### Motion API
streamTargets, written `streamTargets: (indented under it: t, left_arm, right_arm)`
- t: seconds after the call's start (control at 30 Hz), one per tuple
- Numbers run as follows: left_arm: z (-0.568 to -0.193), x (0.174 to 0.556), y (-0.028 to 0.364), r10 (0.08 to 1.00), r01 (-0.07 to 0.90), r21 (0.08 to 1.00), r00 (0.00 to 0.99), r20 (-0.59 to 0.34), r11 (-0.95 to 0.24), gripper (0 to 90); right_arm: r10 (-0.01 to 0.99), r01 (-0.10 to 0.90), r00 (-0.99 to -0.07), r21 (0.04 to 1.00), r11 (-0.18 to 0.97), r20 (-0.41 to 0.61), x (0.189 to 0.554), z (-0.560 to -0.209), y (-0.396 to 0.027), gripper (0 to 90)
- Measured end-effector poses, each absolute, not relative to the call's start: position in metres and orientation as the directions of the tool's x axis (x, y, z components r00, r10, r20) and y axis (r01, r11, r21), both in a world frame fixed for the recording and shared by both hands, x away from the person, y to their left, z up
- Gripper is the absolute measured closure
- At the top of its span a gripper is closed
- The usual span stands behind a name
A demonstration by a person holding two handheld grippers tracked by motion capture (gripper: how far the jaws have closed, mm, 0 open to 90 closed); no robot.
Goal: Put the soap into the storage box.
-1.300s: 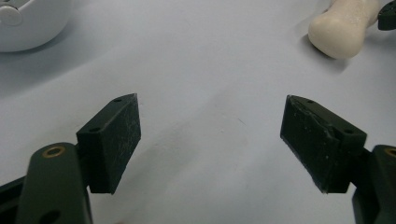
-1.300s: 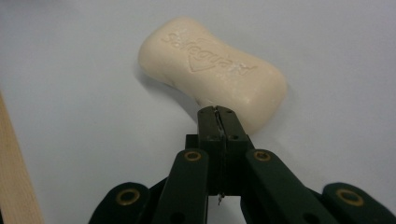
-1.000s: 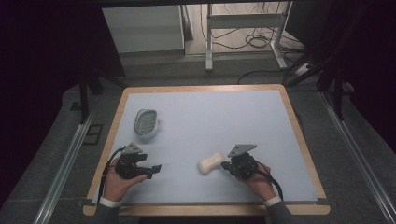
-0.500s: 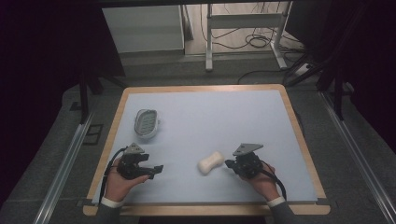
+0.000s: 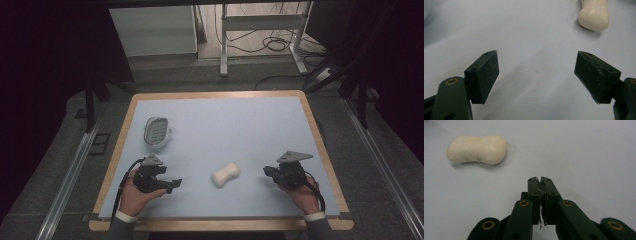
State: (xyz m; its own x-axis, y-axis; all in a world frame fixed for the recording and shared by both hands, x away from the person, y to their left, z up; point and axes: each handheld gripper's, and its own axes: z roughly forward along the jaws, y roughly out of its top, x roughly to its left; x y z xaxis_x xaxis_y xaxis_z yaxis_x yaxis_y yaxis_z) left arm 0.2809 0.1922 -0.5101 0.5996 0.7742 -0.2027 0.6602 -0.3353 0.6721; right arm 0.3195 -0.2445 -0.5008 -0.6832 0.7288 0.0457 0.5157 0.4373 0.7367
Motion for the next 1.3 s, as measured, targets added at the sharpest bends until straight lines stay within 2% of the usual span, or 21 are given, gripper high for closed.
streamTargets:
  t: [0.03,0.07,0.13,0.17,0.2,0.23,0.33,0.43,0.77,1.3]
  left_arm:
    - [-0.510,0.281,0.192,0.774,0.660,0.672,0.600,-0.203,-0.335,19.9]
    - [-0.510,0.281,0.190,0.772,0.658,0.671,0.603,-0.199,-0.342,19.9]
    - [-0.509,0.281,0.189,0.771,0.658,0.671,0.605,-0.200,-0.342,19.9]
    - [-0.509,0.281,0.188,0.770,0.658,0.671,0.605,-0.200,-0.343,19.9]
    - [-0.507,0.282,0.186,0.767,0.655,0.673,0.610,-0.200,-0.345,19.9]
    - [-0.507,0.282,0.186,0.767,0.655,0.673,0.610,-0.200,-0.345,20.0]
    - [-0.504,0.284,0.179,0.760,0.654,0.669,0.618,-0.202,-0.354,20.3]
    - [-0.502,0.287,0.174,0.754,0.650,0.668,0.626,-0.201,-0.362,20.9]
    - [-0.495,0.298,0.148,0.731,0.641,0.649,0.657,-0.187,-0.411,21.0]
    - [-0.489,0.312,0.123,0.713,0.639,0.630,0.676,-0.188,-0.440,20.8]
  right_arm:
    - [0.729,0.516,-0.683,0.737,0.437,0.046,0.320,-0.501,-0.244,81.9]
    - [0.740,0.521,-0.670,0.740,0.426,0.046,0.320,-0.501,-0.249,75.0]
    - [0.745,0.527,-0.666,0.739,0.420,0.051,0.319,-0.501,-0.251,72.7]
    - [0.750,0.530,-0.659,0.740,0.413,0.054,0.319,-0.501,-0.256,65.6]
    - [0.756,0.536,-0.652,0.739,0.407,0.056,0.319,-0.501,-0.257,63.1]
    - [0.756,0.536,-0.652,0.739,0.407,0.056,0.319,-0.501,-0.257,63.1]
    - [0.766,0.544,-0.640,0.740,0.396,0.061,0.320,-0.502,-0.262,54.3]
    - [0.778,0.544,-0.626,0.745,0.387,0.054,0.320,-0.501,-0.265,50.2]
    - [0.798,0.556,-0.599,0.748,0.362,0.059,0.320,-0.503,-0.273,43.9]
    - [0.812,0.566,-0.580,0.748,0.346,0.062,0.319,-0.505,-0.280,40.4]
